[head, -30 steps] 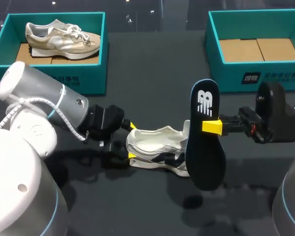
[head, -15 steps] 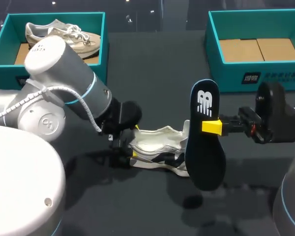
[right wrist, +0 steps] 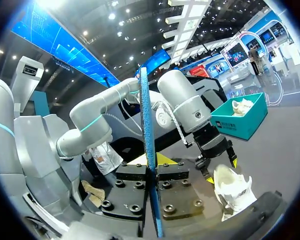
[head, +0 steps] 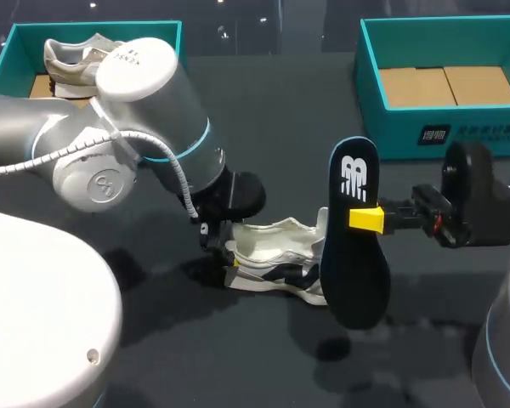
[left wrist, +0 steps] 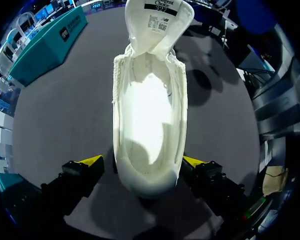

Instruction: Take the shoe out of the shoebox, open the shoe tongue, remove and reinsert the insole, then place the shoe into the shoebox

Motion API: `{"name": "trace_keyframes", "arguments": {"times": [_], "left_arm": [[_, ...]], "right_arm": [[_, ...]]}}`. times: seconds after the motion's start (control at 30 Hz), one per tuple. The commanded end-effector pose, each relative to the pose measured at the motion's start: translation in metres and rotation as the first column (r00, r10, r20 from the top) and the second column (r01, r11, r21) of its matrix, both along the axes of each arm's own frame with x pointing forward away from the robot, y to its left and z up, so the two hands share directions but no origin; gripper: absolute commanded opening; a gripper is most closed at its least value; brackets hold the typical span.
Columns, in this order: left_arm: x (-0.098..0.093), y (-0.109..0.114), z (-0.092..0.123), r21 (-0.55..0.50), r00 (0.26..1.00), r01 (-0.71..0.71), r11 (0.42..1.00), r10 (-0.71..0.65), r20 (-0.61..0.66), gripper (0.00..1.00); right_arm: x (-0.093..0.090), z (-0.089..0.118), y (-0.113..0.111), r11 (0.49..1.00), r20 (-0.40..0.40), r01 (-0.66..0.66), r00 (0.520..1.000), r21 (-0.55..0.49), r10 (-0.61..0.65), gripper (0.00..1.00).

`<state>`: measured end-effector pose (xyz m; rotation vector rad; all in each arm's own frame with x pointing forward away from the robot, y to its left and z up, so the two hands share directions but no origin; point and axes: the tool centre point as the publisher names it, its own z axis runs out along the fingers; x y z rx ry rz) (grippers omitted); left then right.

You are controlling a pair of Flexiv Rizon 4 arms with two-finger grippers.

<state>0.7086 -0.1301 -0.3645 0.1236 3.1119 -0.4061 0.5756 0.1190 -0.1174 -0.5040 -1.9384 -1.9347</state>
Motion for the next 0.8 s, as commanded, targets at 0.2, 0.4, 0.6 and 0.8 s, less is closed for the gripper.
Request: {"name": "trace_keyframes", "arguments": {"times": [0.2,0.4,0.6,0.8], "left_arm": [[0.001,0.0,0.004,0.123,1.0,0.004,0.992,-0.004,0.004,1.0],[-0.001,0.003,0.011,0.134,1.0,0.002,0.991,-0.002,-0.004,1.0],[-0.005,-0.007,0.03,0.122,0.999,0.032,0.992,-0.031,-0.011,1.0],[0.001,-0.028,0.043,0.108,0.999,0.049,0.993,-0.048,-0.008,1.0]], "right_arm": [[-0.002,0.0,0.0,1.0,0.0,0.005,1.0,-0.002,-0.005,0.0],[-0.002,0.0,0.0,1.0,0.0,0.005,1.0,-0.002,-0.005,0.0],[-0.002,0.0,0.0,1.0,0.0,0.005,1.0,-0.002,-0.005,0.0],[-0.002,0.0,0.0,1.0,0.0,0.005,1.0,-0.002,-0.005,0.0]]}}
